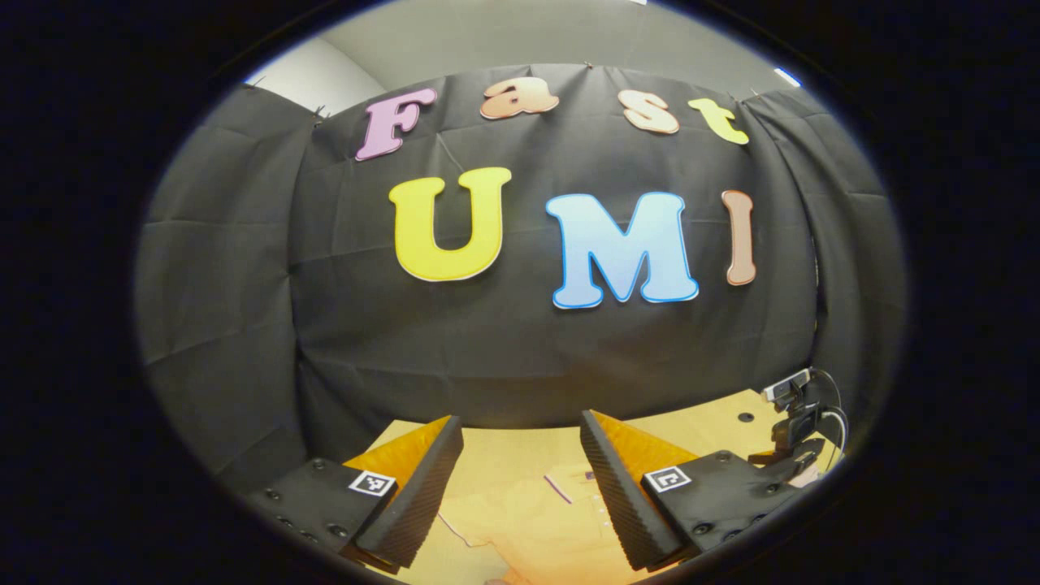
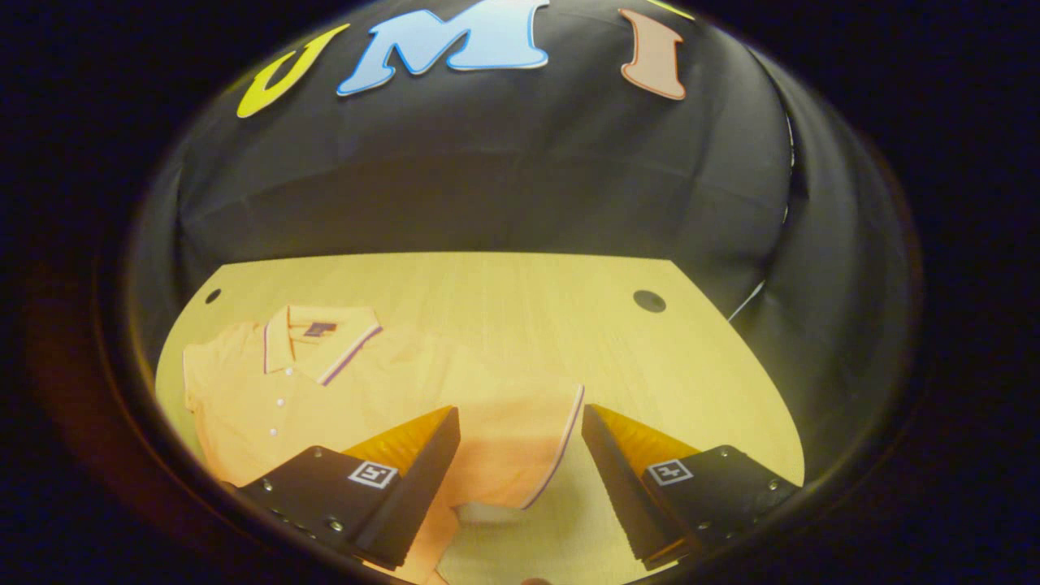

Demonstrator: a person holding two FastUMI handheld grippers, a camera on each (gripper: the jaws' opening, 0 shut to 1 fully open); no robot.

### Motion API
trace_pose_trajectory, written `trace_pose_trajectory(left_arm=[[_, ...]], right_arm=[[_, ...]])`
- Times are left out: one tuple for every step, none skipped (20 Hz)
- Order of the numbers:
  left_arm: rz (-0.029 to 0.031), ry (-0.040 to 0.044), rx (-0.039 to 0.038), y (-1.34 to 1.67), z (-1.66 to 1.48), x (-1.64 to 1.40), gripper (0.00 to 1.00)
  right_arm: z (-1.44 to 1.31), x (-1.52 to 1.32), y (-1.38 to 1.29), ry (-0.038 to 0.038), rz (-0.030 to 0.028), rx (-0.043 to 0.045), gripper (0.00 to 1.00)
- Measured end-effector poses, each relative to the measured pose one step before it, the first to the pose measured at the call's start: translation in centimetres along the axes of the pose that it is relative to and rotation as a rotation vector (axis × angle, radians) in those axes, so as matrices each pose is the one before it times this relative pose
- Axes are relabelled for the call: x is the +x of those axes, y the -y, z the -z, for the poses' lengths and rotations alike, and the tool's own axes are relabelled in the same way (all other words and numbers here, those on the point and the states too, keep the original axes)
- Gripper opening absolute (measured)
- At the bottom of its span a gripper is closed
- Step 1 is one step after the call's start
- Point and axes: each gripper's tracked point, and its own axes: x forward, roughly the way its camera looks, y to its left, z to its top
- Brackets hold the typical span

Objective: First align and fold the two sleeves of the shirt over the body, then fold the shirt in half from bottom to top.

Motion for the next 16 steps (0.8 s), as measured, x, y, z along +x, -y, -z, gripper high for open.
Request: trace_pose_trajectory(left_arm=[[-0.00353,-0.00533,-0.00067,-0.137,0.092,0.034,0.95],[-0.00298,-0.00454,-0.00137,-0.114,0.176,0.117,0.95],[-0.00300,-0.00346,-0.00113,-0.042,0.079,-0.029,0.95],[-0.00256,-0.00289,-0.00028,-0.107,0.047,0.090,0.95],[-0.00242,-0.00153,0.00059,-0.064,0.090,0.008,0.95],[-0.00086,-0.00149,0.00139,0.091,0.124,0.037,0.95],[-0.00042,-0.00038,0.00095,0.024,0.018,0.048,0.95],[-0.00053,-0.00144,0.00142,0.026,-0.089,0.167,0.95],[0.00002,-0.00136,0.00177,0.040,-0.017,0.110,0.95],[0.00232,-0.00191,0.00155,0.055,0.174,0.127,0.95],[0.00014,-0.00131,0.00082,0.059,0.210,0.051,0.95],[0.00251,0.00002,-0.00135,0.040,-0.203,0.063,0.95],[0.00337,-0.00022,-0.00219,0.156,-0.114,0.094,0.95],[0.00236,-0.00138,-0.00199,0.129,0.146,0.150,0.95],[0.00339,-0.00037,-0.00252,0.122,0.073,0.109,0.95],[0.00207,0.00006,-0.00195,0.068,0.049,-0.079,0.95]], right_arm=[[0.663,0.434,0.371,-0.02459,0.00748,0.01047,0.96],[0.713,0.689,0.006,-0.02202,0.00333,0.00968,0.96],[0.441,0.562,0.001,-0.01661,0.00382,0.00493,0.96],[0.659,0.411,0.073,-0.01433,0.00192,0.00336,0.96],[0.255,0.182,0.095,-0.00959,-0.00105,0.00300,0.96],[0.370,0.157,-0.008,-0.01160,-0.00214,0.00137,0.96],[0.291,0.213,-0.056,-0.01059,-0.00469,0.00105,0.96],[0.518,0.195,-0.164,-0.01511,-0.00839,0.00161,0.96],[0.249,-0.137,-0.089,-0.01203,-0.01217,0.00785,0.96],[-0.245,0.218,-0.223,0.01307,-0.00643,0.01738,0.96],[0.364,0.254,-0.516,-0.02234,-0.02008,0.01786,0.92],[-0.187,-0.027,0.036,0.01235,0.00108,0.00583,0.89],[0.006,0.197,-0.076,-0.00995,-0.00871,0.00133,0.81],[-0.039,-0.185,-0.170,0.00348,-0.00603,0.00090,0.76],[0.077,0.174,-0.250,-0.00637,-0.01334,0.00196,0.56],[-0.256,0.053,-0.185,0.00251,-0.01069,0.00593,0.48]])
